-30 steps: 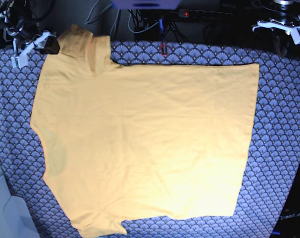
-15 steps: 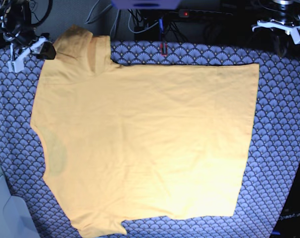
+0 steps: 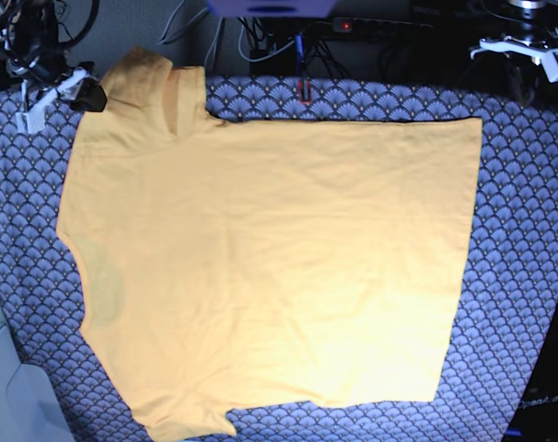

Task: Fold the T-shirt properly
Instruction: 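Lower the right gripper and grasp the shirt's shoulder corner, then lower the left gripper and grasp the opposite shoulder corner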

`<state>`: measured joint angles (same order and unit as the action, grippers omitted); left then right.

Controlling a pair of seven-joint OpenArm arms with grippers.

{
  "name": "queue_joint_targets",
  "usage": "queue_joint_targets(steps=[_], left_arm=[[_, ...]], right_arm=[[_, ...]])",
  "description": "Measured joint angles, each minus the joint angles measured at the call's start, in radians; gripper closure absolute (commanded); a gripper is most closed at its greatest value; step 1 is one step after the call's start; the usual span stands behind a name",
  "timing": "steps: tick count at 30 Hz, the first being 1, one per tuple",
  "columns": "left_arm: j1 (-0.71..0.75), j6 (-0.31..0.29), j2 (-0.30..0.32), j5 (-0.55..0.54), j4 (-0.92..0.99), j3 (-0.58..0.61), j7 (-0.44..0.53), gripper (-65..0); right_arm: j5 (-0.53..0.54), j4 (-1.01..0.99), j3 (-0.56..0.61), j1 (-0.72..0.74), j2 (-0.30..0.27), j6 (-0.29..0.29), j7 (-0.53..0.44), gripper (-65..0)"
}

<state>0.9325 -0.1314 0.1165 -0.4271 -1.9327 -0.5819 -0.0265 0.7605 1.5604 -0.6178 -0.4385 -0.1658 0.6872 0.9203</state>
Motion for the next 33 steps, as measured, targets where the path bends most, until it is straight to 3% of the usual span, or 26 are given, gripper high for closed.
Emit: queue_joint_targets(steps=[11,20,26,28,33], left_arm=[[-0.018,0.000,0.000,0.000,0.000,0.000,0.000,0.0],[-0.039,0.004,-0.003,-0.002,0.000,0.000,0.000,0.0],[-0.087,0.001,-0.053,-0.004,0.008,-0.001,-0.001,0.0],[-0.110,0.006,-0.071,-0.005,0.008,-0.002,-0.024,-5.8],[-0.189,-0.005,-0.081,-0.002,0.009,-0.020,-0.217,-32.1]], right_arm=[[0.004,-0.001,0.071,0.011,0.002,0.000,0.011,0.0],[0.004,-0.004,0.071,0.011,-0.001,0.000,0.011,0.0],[0.004,-0.004,0.070,0.011,-0.001,0.000,0.011,0.0],[0.004,-0.004,0.070,0.011,-0.001,0.000,0.011,0.0],[0.007,-0.006,0.071,0.011,-0.014,0.004,0.019,0.0]])
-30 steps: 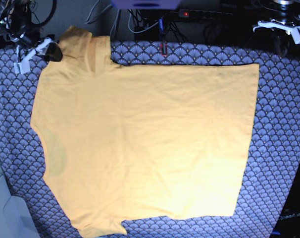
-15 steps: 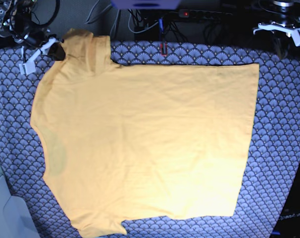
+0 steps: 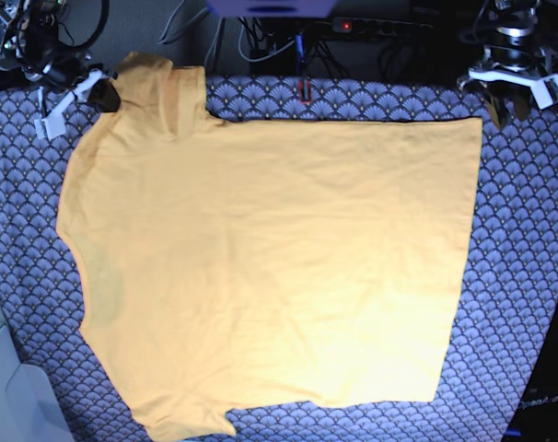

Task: Fold the T-shirt properly
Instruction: 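Lower the left gripper and grasp the opposite shoulder corner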

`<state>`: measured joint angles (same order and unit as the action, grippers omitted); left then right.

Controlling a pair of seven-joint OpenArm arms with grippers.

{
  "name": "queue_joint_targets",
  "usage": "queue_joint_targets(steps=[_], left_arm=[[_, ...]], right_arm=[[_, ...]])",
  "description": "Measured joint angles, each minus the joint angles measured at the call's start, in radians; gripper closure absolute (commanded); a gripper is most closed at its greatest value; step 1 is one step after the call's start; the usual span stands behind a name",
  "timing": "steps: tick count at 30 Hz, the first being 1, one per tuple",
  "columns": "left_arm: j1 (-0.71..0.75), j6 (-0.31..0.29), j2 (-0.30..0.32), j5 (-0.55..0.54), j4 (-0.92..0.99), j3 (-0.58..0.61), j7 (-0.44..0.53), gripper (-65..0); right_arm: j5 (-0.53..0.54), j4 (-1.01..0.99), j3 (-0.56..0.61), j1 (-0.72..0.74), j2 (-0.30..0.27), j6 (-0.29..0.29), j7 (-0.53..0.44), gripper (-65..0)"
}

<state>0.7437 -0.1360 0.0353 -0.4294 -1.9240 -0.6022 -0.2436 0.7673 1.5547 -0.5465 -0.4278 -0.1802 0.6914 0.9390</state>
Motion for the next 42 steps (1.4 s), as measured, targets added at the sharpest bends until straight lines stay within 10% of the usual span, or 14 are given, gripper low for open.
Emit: queue_joint_targets(steps=[4,13,32,42], left_arm=[[-0.090,-0.012,0.002,0.004,0.039,-0.065,-0.165,-32.8],[-0.267,-0.256,-0.003,0.010,0.192,-0.199,-0.321,-32.8],[-0.356,-0.249,0.012,0.016,0.375,-0.096,-0.303,-32.5],[-0.355,-0.254,0.000,0.009,0.374,-0.064,-0.314,0.0]], right_arm=[[0.000,0.000,0.000,0.000,0.000,0.000,0.000,0.0],[0.000,0.000,0.002,0.000,-0.005,0.000,0.003,0.0],[0.000,0.000,0.005,0.000,-0.011,0.001,0.006,0.0],[0.000,0.000,0.005,0.000,-0.011,0.001,0.006,0.0]])
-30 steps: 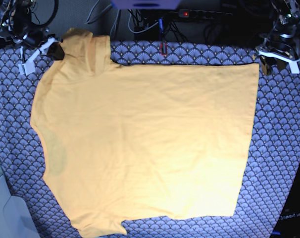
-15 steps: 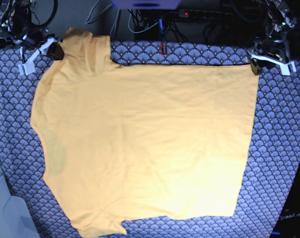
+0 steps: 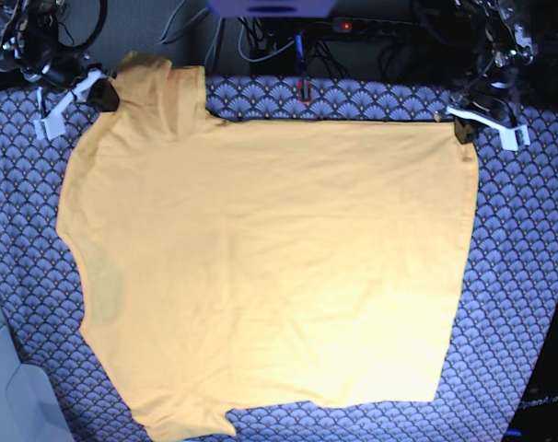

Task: Fold the T-shirt properly
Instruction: 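Lower the left gripper and grasp the opposite shoulder corner, then lift both shoulder corners and fold them over toward the hem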

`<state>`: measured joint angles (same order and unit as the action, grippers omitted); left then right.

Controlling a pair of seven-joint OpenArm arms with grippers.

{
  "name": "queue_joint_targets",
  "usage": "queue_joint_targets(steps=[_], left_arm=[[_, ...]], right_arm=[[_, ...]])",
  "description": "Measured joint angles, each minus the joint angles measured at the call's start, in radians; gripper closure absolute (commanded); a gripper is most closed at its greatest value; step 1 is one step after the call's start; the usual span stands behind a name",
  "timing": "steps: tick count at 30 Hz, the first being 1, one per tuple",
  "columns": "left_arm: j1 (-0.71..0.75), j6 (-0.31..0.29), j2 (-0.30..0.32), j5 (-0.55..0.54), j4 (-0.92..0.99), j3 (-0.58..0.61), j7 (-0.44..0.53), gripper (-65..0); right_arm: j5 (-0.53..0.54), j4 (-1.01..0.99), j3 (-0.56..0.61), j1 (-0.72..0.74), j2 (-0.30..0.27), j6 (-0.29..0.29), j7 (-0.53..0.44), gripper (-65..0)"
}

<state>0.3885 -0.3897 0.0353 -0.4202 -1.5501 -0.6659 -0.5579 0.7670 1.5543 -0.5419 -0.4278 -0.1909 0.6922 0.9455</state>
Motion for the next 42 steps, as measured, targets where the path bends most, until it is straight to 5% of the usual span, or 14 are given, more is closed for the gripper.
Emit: queue_joint_targets(steps=[25,30,42], left_arm=[[0.052,-0.003,0.016,-0.008,-0.176,-0.066,-0.023,0.0],[0.005,0.000,0.012,-0.004,-0.184,-0.068,-0.150,0.0],[-0.155,0.003,0.014,0.002,-0.238,-0.068,-0.278,0.0]], right_arm=[[-0.030,0.206,-0.033,-0.030,-0.027,0.002,-0.009,0.0],[-0.029,0.248,-0.064,0.015,-0.026,0.002,0.003,0.0],[-0.030,0.286,-0.109,0.170,-0.045,0.002,0.079,0.0]])
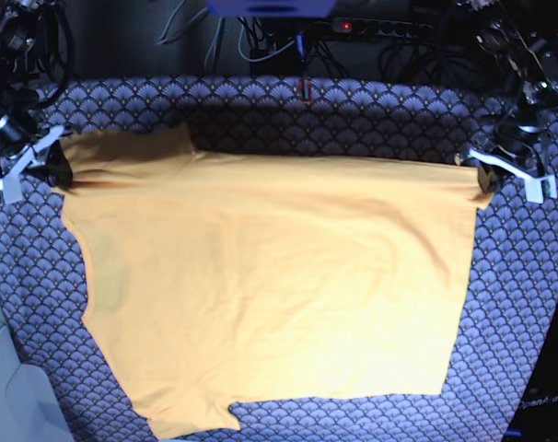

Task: Fold the T-shirt properly
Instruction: 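Lift both shoulder corners and fold them over toward the hem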

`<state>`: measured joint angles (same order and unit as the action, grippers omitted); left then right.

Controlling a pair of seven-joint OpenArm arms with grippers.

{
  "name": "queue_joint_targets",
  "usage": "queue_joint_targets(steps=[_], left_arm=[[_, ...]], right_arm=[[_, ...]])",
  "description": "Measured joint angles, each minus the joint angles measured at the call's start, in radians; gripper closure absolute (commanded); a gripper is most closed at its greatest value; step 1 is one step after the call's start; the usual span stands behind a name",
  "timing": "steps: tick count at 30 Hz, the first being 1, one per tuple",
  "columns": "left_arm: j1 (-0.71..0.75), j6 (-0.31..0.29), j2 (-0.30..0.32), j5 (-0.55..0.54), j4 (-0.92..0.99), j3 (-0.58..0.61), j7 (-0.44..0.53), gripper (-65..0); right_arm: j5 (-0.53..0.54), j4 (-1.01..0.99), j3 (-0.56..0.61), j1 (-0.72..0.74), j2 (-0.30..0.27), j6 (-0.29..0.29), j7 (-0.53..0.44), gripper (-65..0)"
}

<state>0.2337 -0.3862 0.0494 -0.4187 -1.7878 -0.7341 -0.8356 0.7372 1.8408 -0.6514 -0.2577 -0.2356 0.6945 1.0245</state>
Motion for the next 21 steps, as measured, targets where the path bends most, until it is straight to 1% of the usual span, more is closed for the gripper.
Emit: queue_joint_targets(steps=[3,5,9,12,15,16,19,21], left_arm=[[-0.034,0.001,0.001,0.000,0.000,0.000,-0.030,0.0],[-0.061,0.009,0.001,0.007,0.000,-0.002,-0.056,0.0],[-0.127,0.008,0.008,0.017,0.009,-0.002,-0.072,0.0],[-0.184,0.009,0.008,0.087,0.044,0.000,-0.075,0.0],[-0.247,0.008,0.007,0.143,0.084,0.001,-0.080,0.0],[-0.268,0.008,0.007,0.157,0.098,0.001,-0.079,0.0],[-0.320,-0.002,0.006,0.203,0.135,0.003,-0.081,0.0],[-0.355,-0.002,0.005,0.232,0.161,0.005,-0.081,0.0]], right_arm=[[-0.004,0.000,0.022,0.044,-0.001,0.000,0.031,0.0],[-0.005,-0.001,0.039,0.069,-0.001,0.000,0.031,0.0],[-0.008,-0.002,0.080,0.111,-0.002,0.000,0.034,0.0],[-0.005,-0.002,0.105,0.145,-0.002,0.000,0.029,0.0],[-0.002,-0.011,0.104,0.180,-0.003,0.000,0.029,0.0],[-0.009,-0.034,0.104,0.200,-0.003,0.000,0.026,0.0],[-0.098,-0.111,0.109,0.260,-0.011,0.001,0.030,0.0],[-0.137,-0.156,0.125,0.293,-0.014,0.001,0.024,0.0]])
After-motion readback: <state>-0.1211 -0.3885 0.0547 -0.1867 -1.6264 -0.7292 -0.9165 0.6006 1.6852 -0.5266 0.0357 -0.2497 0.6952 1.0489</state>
